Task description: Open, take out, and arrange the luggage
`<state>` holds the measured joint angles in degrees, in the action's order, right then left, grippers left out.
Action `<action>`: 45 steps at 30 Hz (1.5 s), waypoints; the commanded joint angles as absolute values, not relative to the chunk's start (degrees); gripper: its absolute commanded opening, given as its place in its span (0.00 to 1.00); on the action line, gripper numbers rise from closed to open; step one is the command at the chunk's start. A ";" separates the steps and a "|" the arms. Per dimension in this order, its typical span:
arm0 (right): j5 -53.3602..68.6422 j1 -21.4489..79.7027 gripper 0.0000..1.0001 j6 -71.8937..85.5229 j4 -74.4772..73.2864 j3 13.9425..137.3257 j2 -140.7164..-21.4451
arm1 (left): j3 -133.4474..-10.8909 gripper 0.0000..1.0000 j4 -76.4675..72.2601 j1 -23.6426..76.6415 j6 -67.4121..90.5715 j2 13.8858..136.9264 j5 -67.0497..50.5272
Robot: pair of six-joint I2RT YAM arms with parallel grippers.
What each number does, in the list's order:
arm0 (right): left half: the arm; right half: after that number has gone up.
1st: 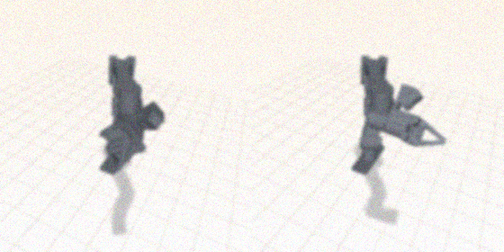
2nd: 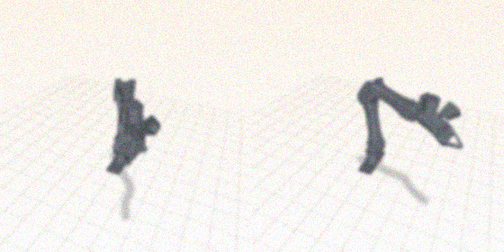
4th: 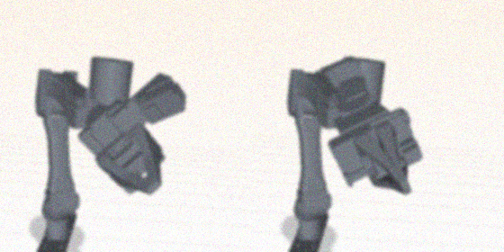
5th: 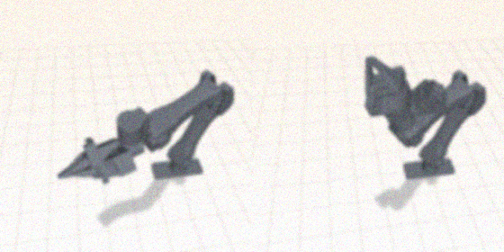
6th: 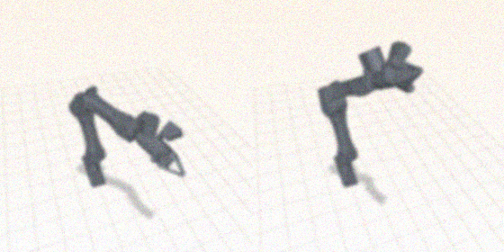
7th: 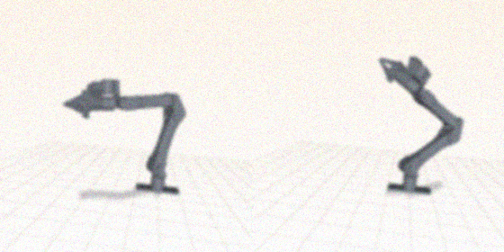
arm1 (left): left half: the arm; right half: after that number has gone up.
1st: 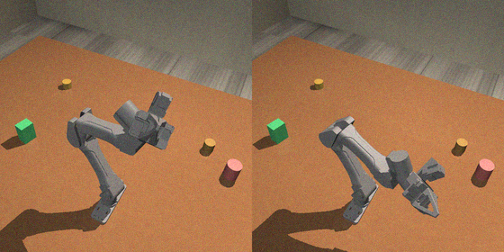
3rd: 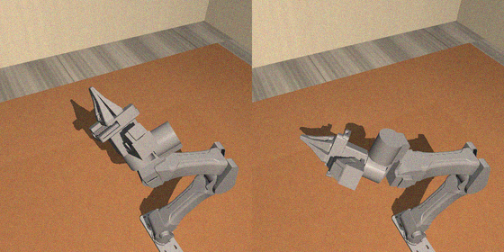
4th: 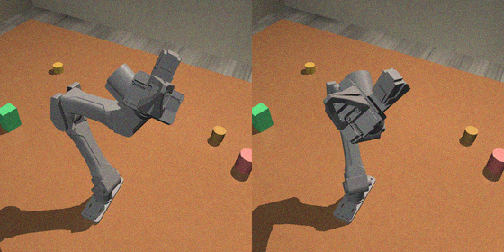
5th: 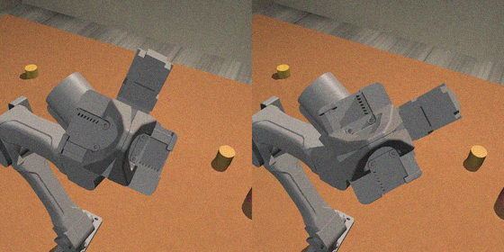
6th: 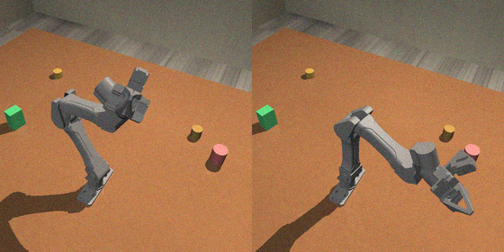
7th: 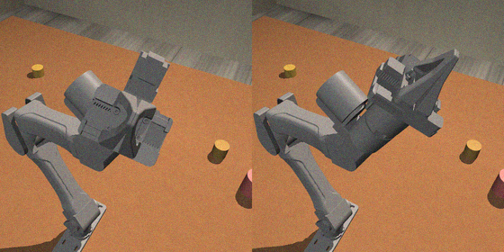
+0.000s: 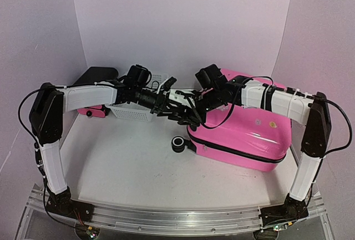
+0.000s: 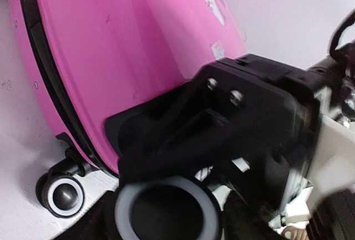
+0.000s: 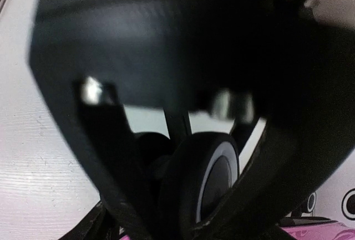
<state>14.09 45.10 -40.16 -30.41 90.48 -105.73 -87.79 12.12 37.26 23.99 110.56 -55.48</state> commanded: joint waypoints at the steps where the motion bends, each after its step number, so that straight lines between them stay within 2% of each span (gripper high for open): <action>1: 17.17 43.22 0.41 -35.68 -25.84 90.37 -105.55 | -83.04 0.71 11.25 35.71 22.26 98.02 -56.63; 4: 18.46 42.98 0.34 -34.28 -25.75 90.05 -105.72 | -78.01 0.89 11.25 35.42 18.84 91.80 -51.48; 6: 18.94 42.92 0.30 -33.36 -25.75 90.09 -105.98 | -75.20 0.94 11.27 35.29 17.75 87.98 -47.34; 11: 20.80 42.61 0.27 -29.90 -25.49 91.47 -106.87 | -62.34 0.90 2.29 37.07 18.19 78.66 -36.75; 15: 22.29 42.45 0.24 -25.92 -25.49 93.46 -108.30 | -49.96 0.84 -13.24 48.31 14.61 72.79 -21.33; 17: 22.63 42.41 0.14 -23.96 -25.55 94.10 -109.00 | -43.87 0.77 -25.18 54.64 12.15 72.88 -15.34; 18: 23.05 42.33 0.06 -23.00 -25.57 94.26 -109.18 | -40.99 0.76 -30.38 56.94 11.42 74.01 -13.21; 19: 23.56 42.28 0.03 -22.00 -25.58 94.37 -109.31 | -39.76 0.76 -34.68 59.20 10.66 75.72 -10.09; 27: 24.25 41.76 0.06 -15.46 -25.49 95.42 -110.65 | -43.62 0.72 -50.60 70.58 7.16 96.27 10.43; 30: 24.48 41.81 0.06 -13.65 -25.28 95.66 -110.66 | -47.52 0.64 -52.36 70.59 10.00 103.14 15.82; 38: 24.69 41.77 0.06 -12.66 -24.92 95.56 -109.24 | -57.22 0.56 -52.76 70.49 12.01 115.74 20.62; 43: 25.04 41.76 0.06 -12.32 -24.87 95.84 -108.38 | -57.55 0.55 -53.13 70.10 12.43 117.94 23.69; 45: 25.21 41.79 0.06 -12.24 -24.83 95.80 -108.09 | -57.08 0.59 -53.35 69.31 13.38 118.24 22.59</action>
<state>20.78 42.04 -17.50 -29.10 94.56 -108.51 -55.86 -49.60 70.72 11.49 117.60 19.73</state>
